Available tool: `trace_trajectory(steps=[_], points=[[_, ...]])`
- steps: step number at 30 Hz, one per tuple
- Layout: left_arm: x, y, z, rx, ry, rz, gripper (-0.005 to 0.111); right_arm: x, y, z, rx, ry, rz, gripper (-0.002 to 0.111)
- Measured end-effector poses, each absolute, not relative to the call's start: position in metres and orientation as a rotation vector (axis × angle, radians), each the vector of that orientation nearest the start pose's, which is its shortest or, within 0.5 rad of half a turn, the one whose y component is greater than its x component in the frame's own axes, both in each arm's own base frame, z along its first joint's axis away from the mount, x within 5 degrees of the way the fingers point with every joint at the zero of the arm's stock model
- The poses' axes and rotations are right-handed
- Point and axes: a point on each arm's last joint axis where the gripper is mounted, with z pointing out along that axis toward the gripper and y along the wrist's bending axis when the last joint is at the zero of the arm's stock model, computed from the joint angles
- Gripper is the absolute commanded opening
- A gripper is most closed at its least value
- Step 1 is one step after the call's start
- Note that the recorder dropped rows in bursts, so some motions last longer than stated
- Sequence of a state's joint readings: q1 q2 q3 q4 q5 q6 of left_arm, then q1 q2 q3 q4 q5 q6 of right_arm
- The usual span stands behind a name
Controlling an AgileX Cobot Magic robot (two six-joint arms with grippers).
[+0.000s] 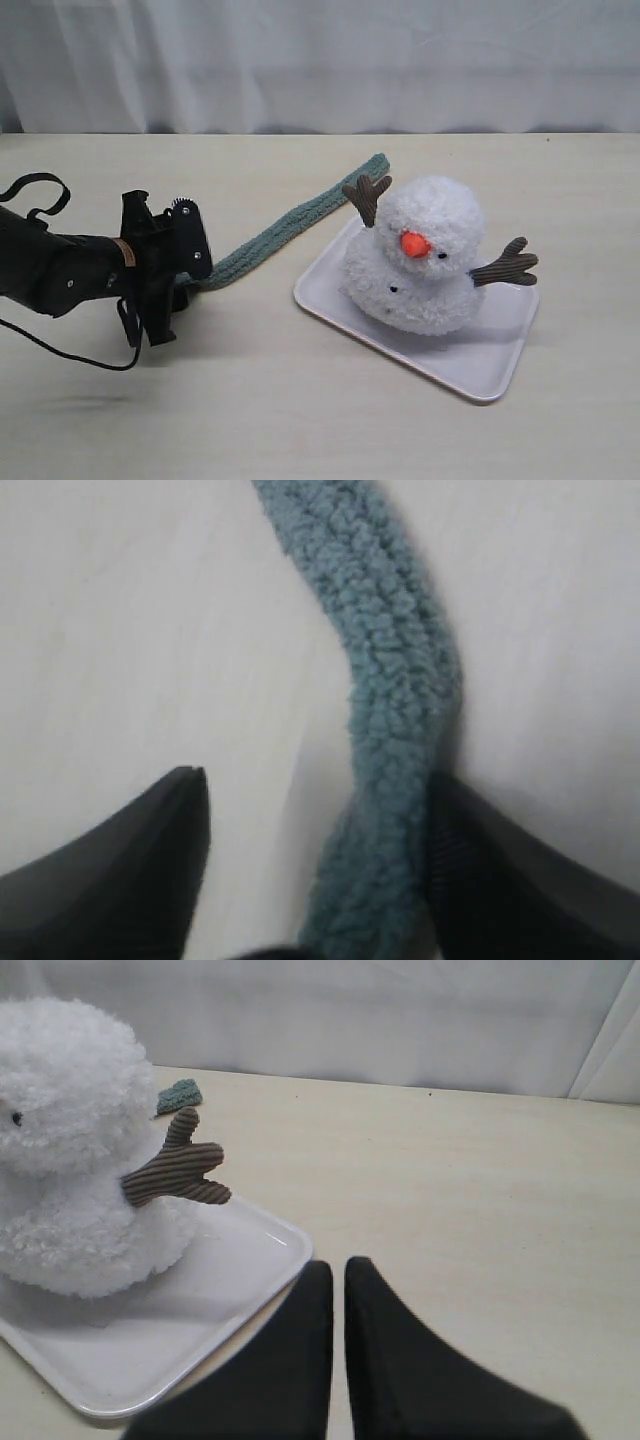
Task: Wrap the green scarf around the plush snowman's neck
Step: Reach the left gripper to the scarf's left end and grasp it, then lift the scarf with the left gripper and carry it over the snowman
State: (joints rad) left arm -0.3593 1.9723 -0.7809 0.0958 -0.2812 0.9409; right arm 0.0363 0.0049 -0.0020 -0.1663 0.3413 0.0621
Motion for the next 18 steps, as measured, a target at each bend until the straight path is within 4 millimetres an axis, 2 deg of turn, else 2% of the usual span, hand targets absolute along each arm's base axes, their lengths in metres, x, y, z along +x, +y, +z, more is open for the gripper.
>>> trace_trajectory(steps=[2, 5, 8, 10, 14, 16, 17, 18], points=[[0.315, -0.121, 0.083, 1.582, 1.875, 0.273, 0.02, 0.054, -0.003, 0.183, -0.08, 1.822, -0.092, 0.004], [0.313, -0.119, 0.081, 1.607, 1.907, 0.263, 0.0, 0.054, -0.003, 0.183, -0.08, 1.822, -0.092, 0.004], [0.311, -0.118, 0.079, 1.62, 1.934, 0.255, 0.0, 0.054, -0.003, 0.183, -0.08, 1.822, -0.092, 0.004], [0.311, -0.117, 0.08, 1.57, 1.983, 0.244, 0.0, 0.054, -0.003, 0.183, -0.08, 1.822, -0.092, 0.004], [0.306, -0.114, 0.094, 1.436, 2.094, 0.207, 0.0, 0.054, -0.003, 0.183, -0.08, 1.822, -0.092, 0.004], [0.307, -0.114, 0.117, 1.319, 2.088, 0.2, 0.0, 0.054, -0.003, 0.183, -0.08, 1.822, -0.092, 0.004], [0.307, -0.113, 0.138, 1.241, 2.06, 0.199, 0.0, 0.054, -0.003, 0.183, -0.08, 1.822, -0.092, 0.004], [0.307, -0.113, 0.147, 1.202, 2.052, 0.195, 0.0, 0.054, -0.003, 0.183, -0.08, 1.822, -0.092, 0.004]])
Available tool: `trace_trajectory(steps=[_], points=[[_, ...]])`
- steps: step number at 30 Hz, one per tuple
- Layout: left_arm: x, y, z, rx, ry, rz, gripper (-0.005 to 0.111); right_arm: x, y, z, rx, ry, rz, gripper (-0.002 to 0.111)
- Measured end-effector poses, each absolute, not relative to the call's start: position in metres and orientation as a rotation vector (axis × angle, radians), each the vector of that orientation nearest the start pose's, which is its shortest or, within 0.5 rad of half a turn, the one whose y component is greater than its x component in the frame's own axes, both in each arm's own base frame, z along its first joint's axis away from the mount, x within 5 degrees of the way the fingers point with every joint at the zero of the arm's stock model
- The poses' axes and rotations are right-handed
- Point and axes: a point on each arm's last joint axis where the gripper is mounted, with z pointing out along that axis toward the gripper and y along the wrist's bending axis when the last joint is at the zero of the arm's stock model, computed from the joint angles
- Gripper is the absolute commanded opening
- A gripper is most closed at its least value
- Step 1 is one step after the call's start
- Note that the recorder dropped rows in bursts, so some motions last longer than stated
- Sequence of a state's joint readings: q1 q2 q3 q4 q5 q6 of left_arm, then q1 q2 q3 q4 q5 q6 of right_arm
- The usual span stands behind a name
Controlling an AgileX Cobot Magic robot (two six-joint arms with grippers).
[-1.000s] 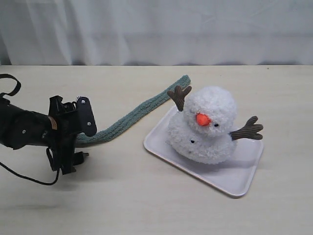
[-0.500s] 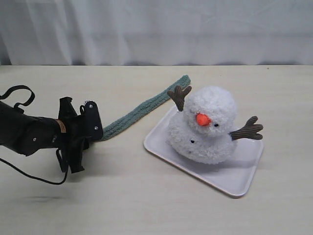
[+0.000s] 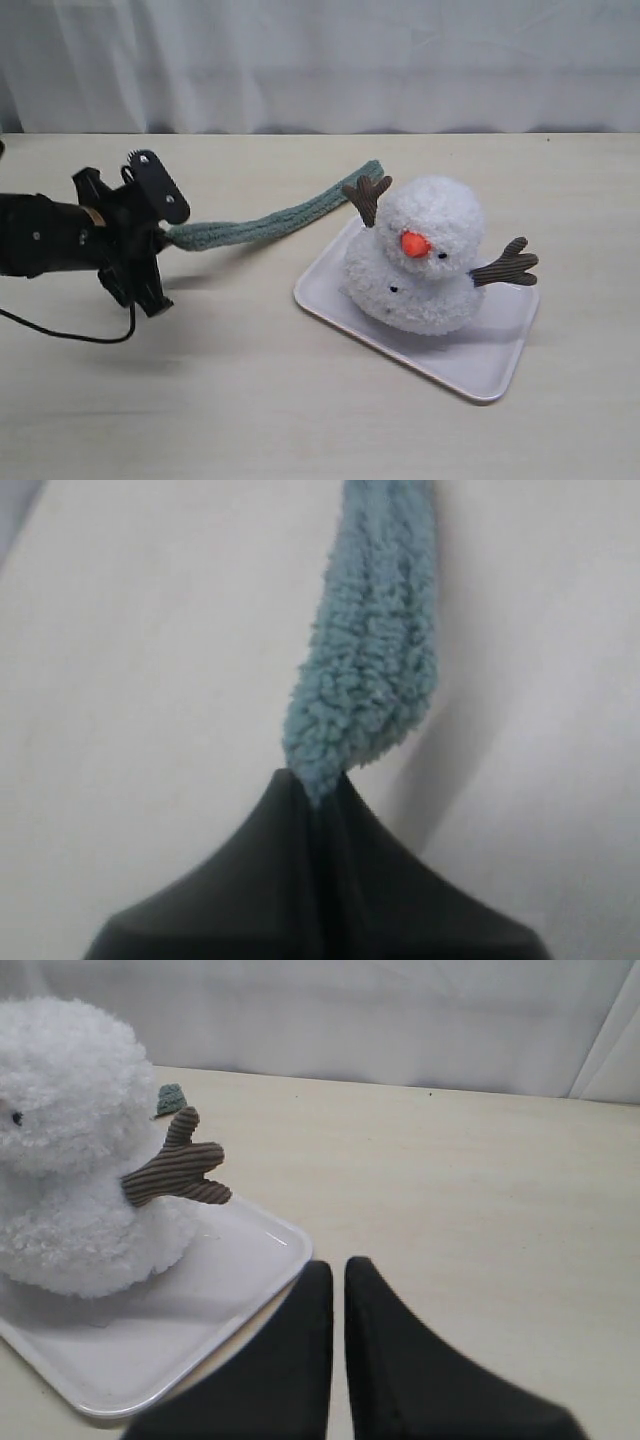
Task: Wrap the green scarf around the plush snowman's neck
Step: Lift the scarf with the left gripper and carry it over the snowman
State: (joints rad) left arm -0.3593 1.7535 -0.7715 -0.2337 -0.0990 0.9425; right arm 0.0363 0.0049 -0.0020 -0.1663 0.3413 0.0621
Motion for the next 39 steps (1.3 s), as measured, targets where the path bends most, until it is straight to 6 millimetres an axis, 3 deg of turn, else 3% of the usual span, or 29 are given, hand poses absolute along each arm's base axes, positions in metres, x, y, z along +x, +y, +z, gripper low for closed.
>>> trace_trajectory(steps=[9, 15, 19, 23, 39], points=[[0.283, -0.111, 0.245, 0.956, 1.825, 0.171, 0.0, 0.054, -0.003, 0.183, -0.08, 1.822, -0.092, 0.004], [0.253, -0.132, 0.306, 0.946, 1.602, 0.103, 0.0, 0.054, -0.003, 0.183, -0.08, 1.822, -0.092, 0.004], [0.234, -0.149, 0.335, 0.968, 1.491, 0.036, 0.0, 0.054, -0.003, 0.183, -0.08, 1.822, -0.092, 0.004], [0.215, -0.167, 0.348, 1.017, 1.419, -0.034, 0.0, 0.054, -0.003, 0.183, -0.08, 1.822, -0.092, 0.004], [0.144, -0.23, 0.35, 1.282, 1.175, -0.25, 0.0, 0.054, -0.003, 0.183, -0.08, 1.822, -0.092, 0.004]])
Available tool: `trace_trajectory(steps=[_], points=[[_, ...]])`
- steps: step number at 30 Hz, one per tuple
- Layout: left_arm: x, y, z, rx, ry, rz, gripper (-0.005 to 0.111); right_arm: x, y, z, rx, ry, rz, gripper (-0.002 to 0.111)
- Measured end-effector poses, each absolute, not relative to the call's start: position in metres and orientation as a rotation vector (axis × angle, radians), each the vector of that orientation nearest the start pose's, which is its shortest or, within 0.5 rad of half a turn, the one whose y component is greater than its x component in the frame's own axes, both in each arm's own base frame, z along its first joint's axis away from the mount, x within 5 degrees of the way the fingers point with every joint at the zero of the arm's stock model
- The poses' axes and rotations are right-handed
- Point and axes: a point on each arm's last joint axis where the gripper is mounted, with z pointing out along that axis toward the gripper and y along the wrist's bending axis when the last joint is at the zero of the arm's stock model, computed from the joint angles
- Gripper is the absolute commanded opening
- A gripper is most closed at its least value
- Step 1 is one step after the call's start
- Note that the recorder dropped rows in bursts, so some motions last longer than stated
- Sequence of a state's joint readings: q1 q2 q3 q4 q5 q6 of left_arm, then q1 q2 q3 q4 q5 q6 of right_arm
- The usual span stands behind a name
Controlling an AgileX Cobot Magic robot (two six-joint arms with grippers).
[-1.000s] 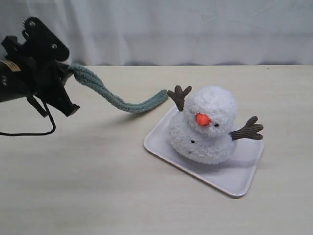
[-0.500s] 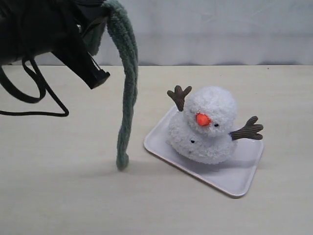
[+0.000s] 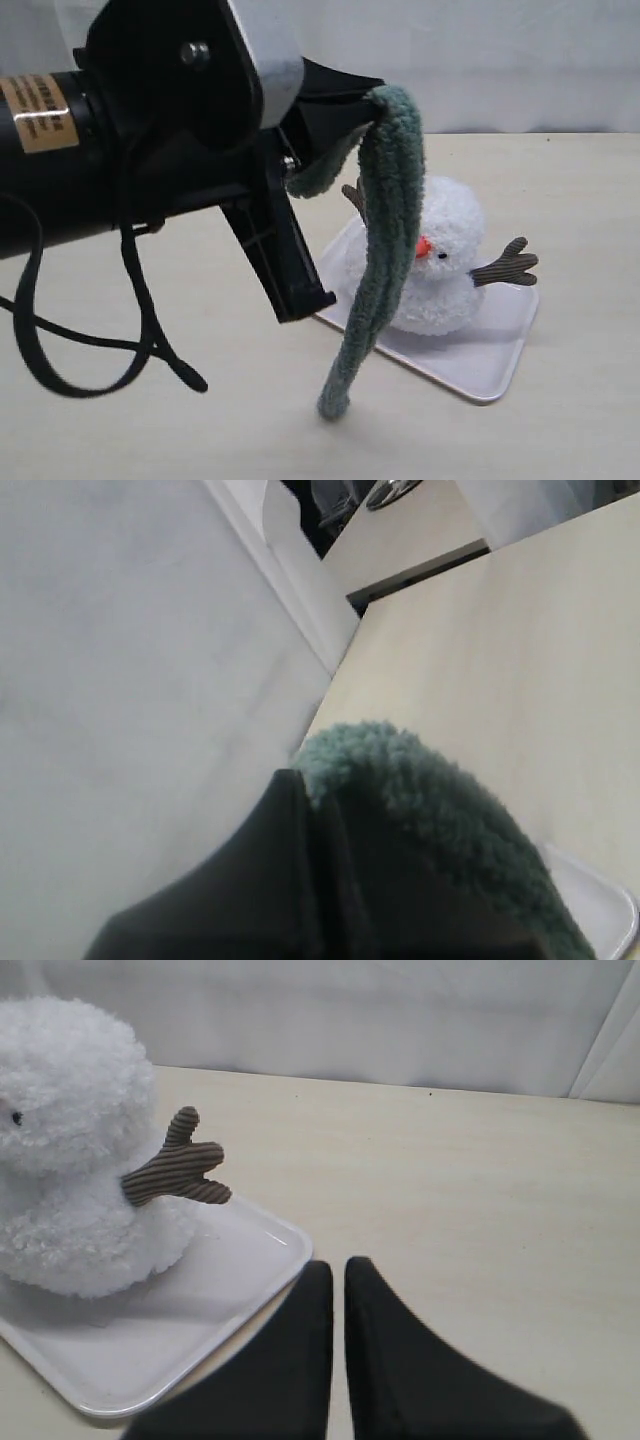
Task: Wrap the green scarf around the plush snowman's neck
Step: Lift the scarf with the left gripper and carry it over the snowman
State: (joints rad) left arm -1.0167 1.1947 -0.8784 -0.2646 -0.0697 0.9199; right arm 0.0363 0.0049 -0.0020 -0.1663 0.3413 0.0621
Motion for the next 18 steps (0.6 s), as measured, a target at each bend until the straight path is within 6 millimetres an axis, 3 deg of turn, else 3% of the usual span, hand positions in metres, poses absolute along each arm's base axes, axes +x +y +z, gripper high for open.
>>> trace_trajectory(steps=[7, 18], points=[[0.14, -0.247, 0.35, 1.26, 1.063, -0.241, 0.0, 0.054, -0.003, 0.183, -0.08, 1.822, -0.092, 0.004], [0.174, -0.31, 0.326, 1.313, 1.108, -0.227, 0.0, 0.054, -0.003, 0.183, -0.08, 1.822, -0.092, 0.004]])
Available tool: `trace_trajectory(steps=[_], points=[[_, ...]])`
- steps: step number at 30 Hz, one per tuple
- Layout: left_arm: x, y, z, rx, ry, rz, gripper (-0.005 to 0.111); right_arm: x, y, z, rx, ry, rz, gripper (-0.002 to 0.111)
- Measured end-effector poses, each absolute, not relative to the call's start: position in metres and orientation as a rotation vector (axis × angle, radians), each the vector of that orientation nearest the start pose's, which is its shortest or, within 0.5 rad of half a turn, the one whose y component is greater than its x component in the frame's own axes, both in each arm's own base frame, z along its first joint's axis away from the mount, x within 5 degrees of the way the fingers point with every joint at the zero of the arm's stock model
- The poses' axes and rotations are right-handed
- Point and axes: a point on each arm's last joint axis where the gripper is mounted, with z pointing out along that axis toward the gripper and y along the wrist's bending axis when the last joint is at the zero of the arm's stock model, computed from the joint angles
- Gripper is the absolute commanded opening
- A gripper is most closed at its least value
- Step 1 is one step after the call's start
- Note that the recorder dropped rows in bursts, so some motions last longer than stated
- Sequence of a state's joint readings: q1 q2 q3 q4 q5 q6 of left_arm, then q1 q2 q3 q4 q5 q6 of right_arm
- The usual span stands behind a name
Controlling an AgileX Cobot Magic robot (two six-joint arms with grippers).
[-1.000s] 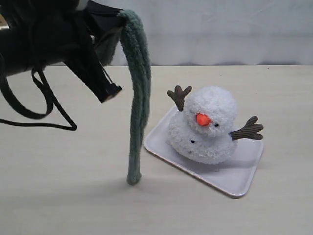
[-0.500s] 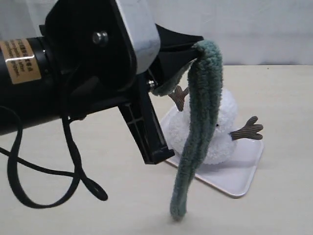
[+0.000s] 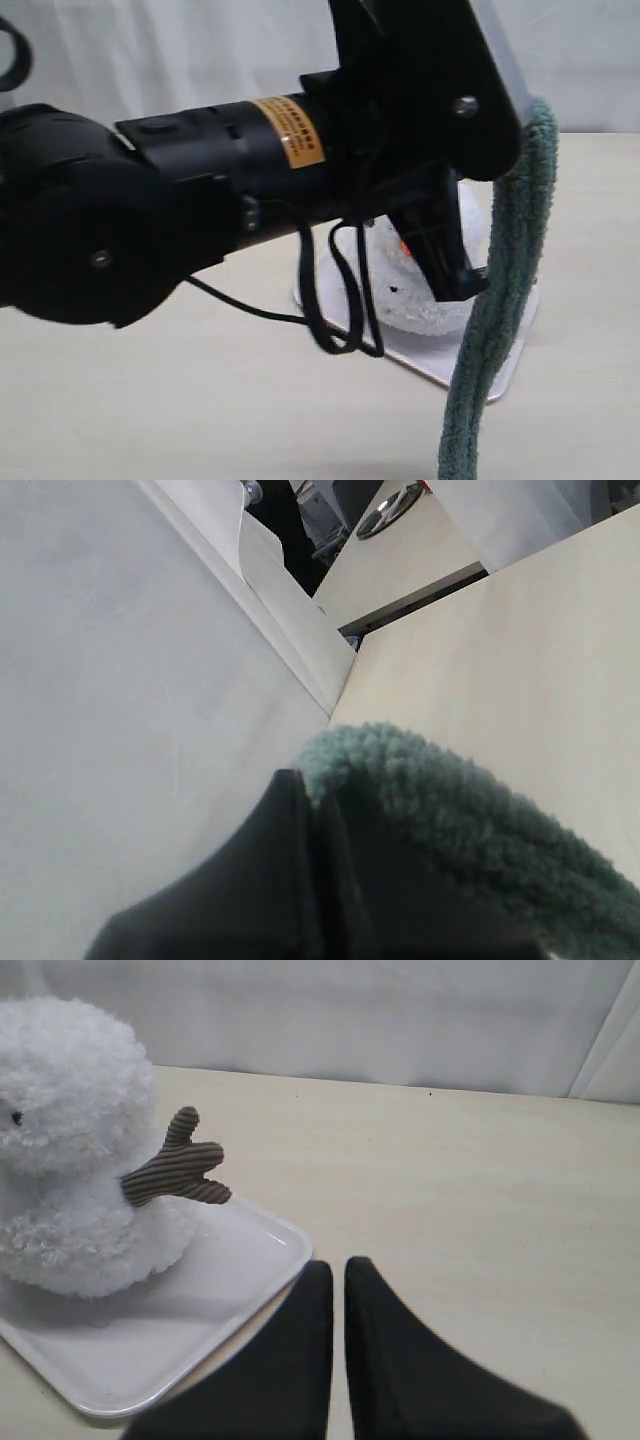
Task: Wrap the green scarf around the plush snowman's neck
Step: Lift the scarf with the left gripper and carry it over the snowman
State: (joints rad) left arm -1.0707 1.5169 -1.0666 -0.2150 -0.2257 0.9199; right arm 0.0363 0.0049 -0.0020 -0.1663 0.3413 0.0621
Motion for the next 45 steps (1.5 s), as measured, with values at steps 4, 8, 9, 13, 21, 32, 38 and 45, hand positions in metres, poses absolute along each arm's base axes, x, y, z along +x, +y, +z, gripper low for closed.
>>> trace_trajectory(steps=[4, 8, 9, 13, 21, 32, 38, 45], points=[[0.185, -0.33, 0.318, 1.323, 1.115, -0.223, 0.0, 0.054, -0.003, 0.183, -0.08, 1.822, -0.092, 0.004], [0.195, -0.349, 0.309, 1.345, 1.109, -0.206, 0.0, 0.054, -0.003, 0.183, -0.08, 1.822, -0.092, 0.004], [0.198, -0.353, 0.307, 1.348, 1.106, -0.202, 0.0, 0.054, -0.003, 0.183, -0.08, 1.822, -0.092, 0.004], [0.216, -0.363, 0.301, 1.342, 1.11, -0.168, 0.0, 0.054, -0.003, 0.183, -0.08, 1.822, -0.092, 0.004], [0.266, -0.342, 0.295, 1.239, 1.225, -0.101, 0.0, 0.054, -0.003, 0.183, -0.08, 1.822, -0.092, 0.004], [0.29, -0.33, 0.32, 1.147, 1.246, -0.086, 0.0, 0.054, -0.003, 0.183, -0.08, 1.822, -0.092, 0.004], [0.292, -0.333, 0.314, 1.184, 1.208, -0.051, 0.0, 0.054, -0.003, 0.183, -0.08, 1.822, -0.092, 0.004], [0.301, -0.344, 0.28, 1.255, 1.231, -0.027, 0.0, 0.054, -0.003, 0.183, -0.08, 1.822, -0.092, 0.004]])
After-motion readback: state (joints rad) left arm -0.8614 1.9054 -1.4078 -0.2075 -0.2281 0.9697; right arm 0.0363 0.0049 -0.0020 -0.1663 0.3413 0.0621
